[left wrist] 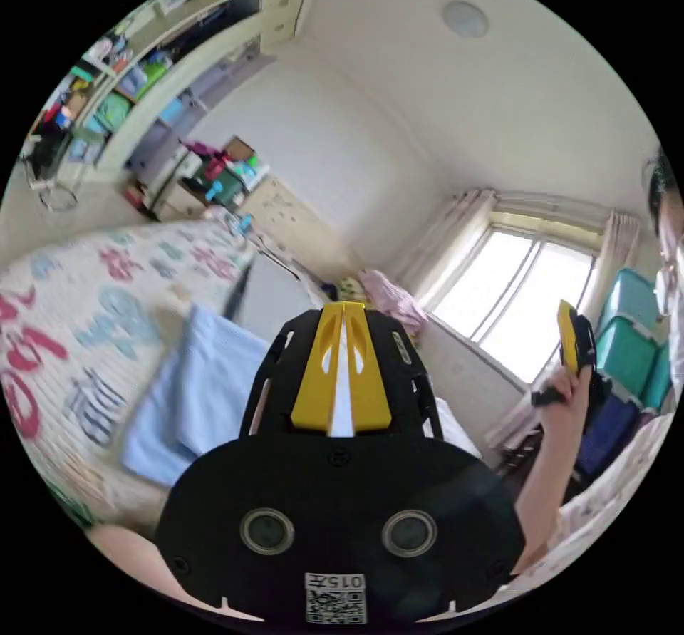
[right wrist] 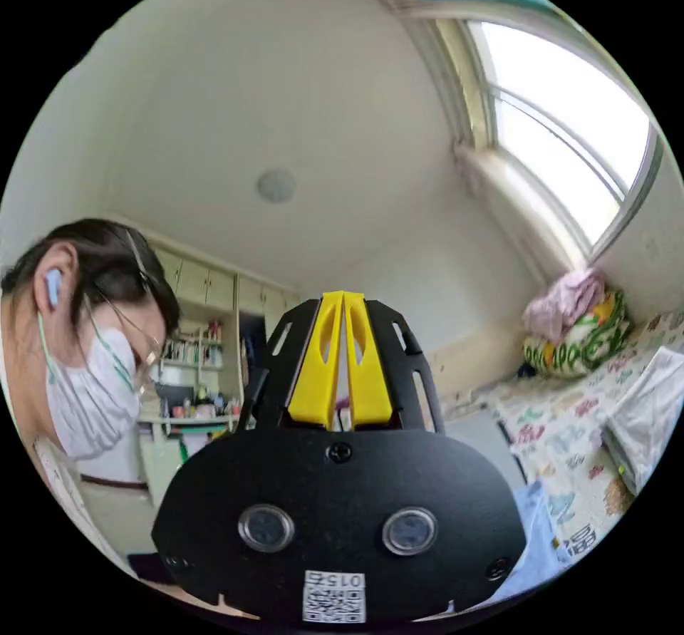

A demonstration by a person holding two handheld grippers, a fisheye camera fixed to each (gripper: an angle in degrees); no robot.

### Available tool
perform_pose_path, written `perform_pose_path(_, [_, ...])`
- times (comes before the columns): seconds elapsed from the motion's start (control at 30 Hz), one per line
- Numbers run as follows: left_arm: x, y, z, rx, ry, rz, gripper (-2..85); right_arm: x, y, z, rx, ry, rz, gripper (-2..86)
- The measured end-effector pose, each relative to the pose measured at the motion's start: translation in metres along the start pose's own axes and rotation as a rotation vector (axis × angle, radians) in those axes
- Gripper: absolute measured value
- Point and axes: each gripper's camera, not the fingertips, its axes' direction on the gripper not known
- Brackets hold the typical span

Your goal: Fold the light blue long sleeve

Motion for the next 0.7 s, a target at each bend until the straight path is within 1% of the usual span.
perform_pose_path(0.03, [0.025, 0.036, 0.02, -0.018, 0.095, -0.036, -0.9, -0.027, -0.04, -0.037, 0.191, 0.032, -0.025, -0.6])
perform_pose_path(0.07, [0.039, 0.053, 0.031, -0.036, 0.129, -0.047, -0.9, -0.049, -0.068, -0.071, 0.357, 0.057, -0.019, -0.6])
perform_pose_path(0.1, [0.067, 0.081, 0.054, -0.082, 0.168, -0.064, -0.9, -0.058, -0.079, -0.086, 0.429, 0.064, -0.01, -0.6])
perform_pose_path(0.13, [0.081, 0.092, 0.066, -0.105, 0.181, -0.065, -0.9, -0.072, -0.098, -0.113, 0.54, 0.073, 0.014, -0.6])
perform_pose_path(0.17, [0.109, 0.109, 0.088, -0.144, 0.216, -0.048, -0.9, -0.08, -0.117, -0.133, 0.608, 0.076, 0.053, -0.6])
perform_pose_path(0.3, [0.192, 0.14, 0.151, -0.265, 0.422, 0.02, -0.9, -0.084, -0.168, -0.168, 0.707, -0.006, 0.179, -0.7])
perform_pose_path(0.33, [0.205, 0.144, 0.158, -0.276, 0.436, 0.059, -0.9, -0.083, -0.184, -0.173, 0.716, -0.046, 0.222, -0.7])
perform_pose_path(0.4, [0.231, 0.145, 0.178, -0.278, 0.371, 0.108, -0.9, -0.09, -0.207, -0.175, 0.701, -0.084, 0.249, -0.7])
perform_pose_path(0.47, [0.239, 0.144, 0.192, -0.256, 0.384, 0.126, -0.9, -0.105, -0.23, -0.18, 0.743, -0.109, 0.27, -0.7])
perform_pose_path(0.53, [0.236, 0.141, 0.222, -0.31, 0.391, 0.071, -0.9, -0.121, -0.244, -0.186, 0.788, -0.103, 0.255, -0.7])
perform_pose_path(0.6, [0.233, 0.143, 0.261, -0.366, 0.478, 0.022, -0.9, -0.137, -0.253, -0.193, 0.834, -0.098, 0.24, -0.7])
perform_pose_path(0.63, [0.237, 0.147, 0.278, -0.387, 0.51, 0.028, -0.9, -0.146, -0.258, -0.197, 0.864, -0.107, 0.233, -0.7])
perform_pose_path(0.7, [0.245, 0.154, 0.308, -0.439, 0.514, 0.022, -0.9, -0.158, -0.267, -0.204, 0.883, -0.109, 0.218, -0.7])
